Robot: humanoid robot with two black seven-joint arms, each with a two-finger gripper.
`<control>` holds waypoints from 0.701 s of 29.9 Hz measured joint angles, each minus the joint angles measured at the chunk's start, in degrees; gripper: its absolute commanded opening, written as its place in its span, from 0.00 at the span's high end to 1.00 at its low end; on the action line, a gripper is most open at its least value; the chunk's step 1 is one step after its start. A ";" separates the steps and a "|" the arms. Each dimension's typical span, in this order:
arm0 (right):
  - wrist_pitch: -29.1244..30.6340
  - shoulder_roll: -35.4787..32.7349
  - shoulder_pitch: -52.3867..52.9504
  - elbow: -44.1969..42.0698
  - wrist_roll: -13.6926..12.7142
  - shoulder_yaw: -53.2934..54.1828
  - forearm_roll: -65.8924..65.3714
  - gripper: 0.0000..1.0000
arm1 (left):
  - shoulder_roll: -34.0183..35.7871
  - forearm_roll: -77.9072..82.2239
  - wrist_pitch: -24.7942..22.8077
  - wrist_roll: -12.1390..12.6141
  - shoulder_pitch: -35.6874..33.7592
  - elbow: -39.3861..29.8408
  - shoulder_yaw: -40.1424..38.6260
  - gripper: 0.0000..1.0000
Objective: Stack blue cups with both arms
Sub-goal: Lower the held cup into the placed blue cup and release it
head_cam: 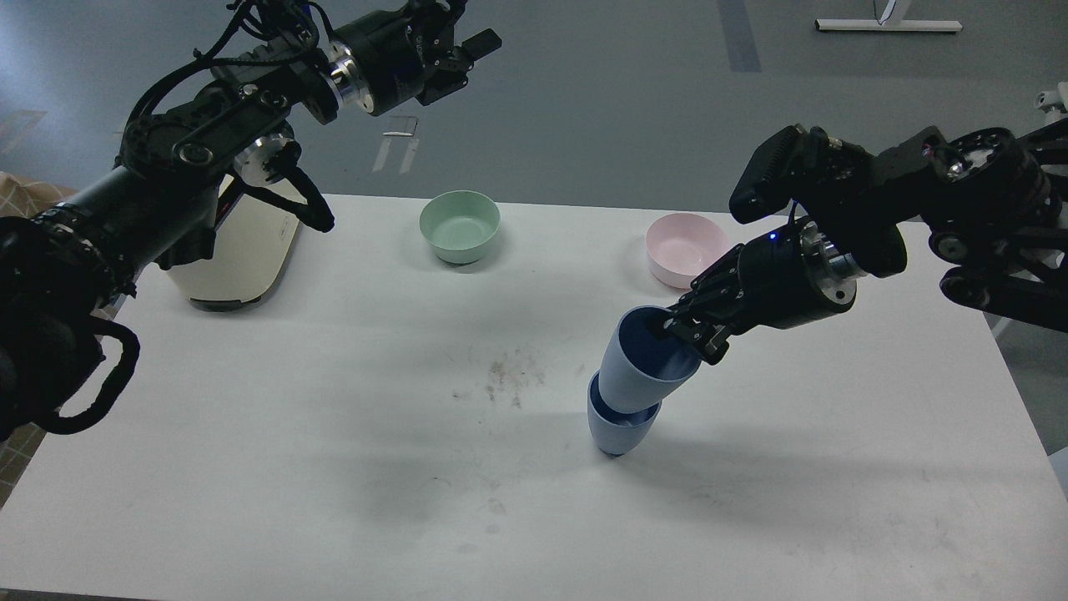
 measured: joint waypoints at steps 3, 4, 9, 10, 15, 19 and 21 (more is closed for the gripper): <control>0.00 0.03 -0.19 -0.10 -0.05 0.00 0.00 1.00 | 0.02 -0.02 0.00 0.00 0.00 0.00 0.03 0.03; 0.00 0.05 -0.32 -0.14 -0.10 0.00 0.00 1.00 | 0.02 -0.02 0.00 0.00 0.00 0.00 0.04 0.03; 0.00 0.09 -0.68 -0.21 -0.28 0.00 0.00 1.00 | -0.05 -0.02 0.00 0.00 0.01 0.00 -0.07 0.03; 0.00 0.09 -0.72 -0.24 -0.30 0.00 0.00 1.00 | -0.05 -0.02 0.00 0.00 0.01 0.00 -0.09 0.03; 0.00 0.46 -1.01 -0.45 -0.37 0.00 0.00 1.00 | -0.04 -0.02 0.00 0.00 0.01 0.00 -0.23 0.03; 0.00 0.85 -1.21 -0.54 -0.39 0.00 0.00 0.99 | 0.14 -0.02 0.00 0.00 0.01 0.00 -0.25 0.03; 0.00 1.00 -1.22 -0.55 -0.39 0.00 0.00 0.92 | 0.17 -0.02 0.00 0.00 0.01 0.00 -0.28 0.03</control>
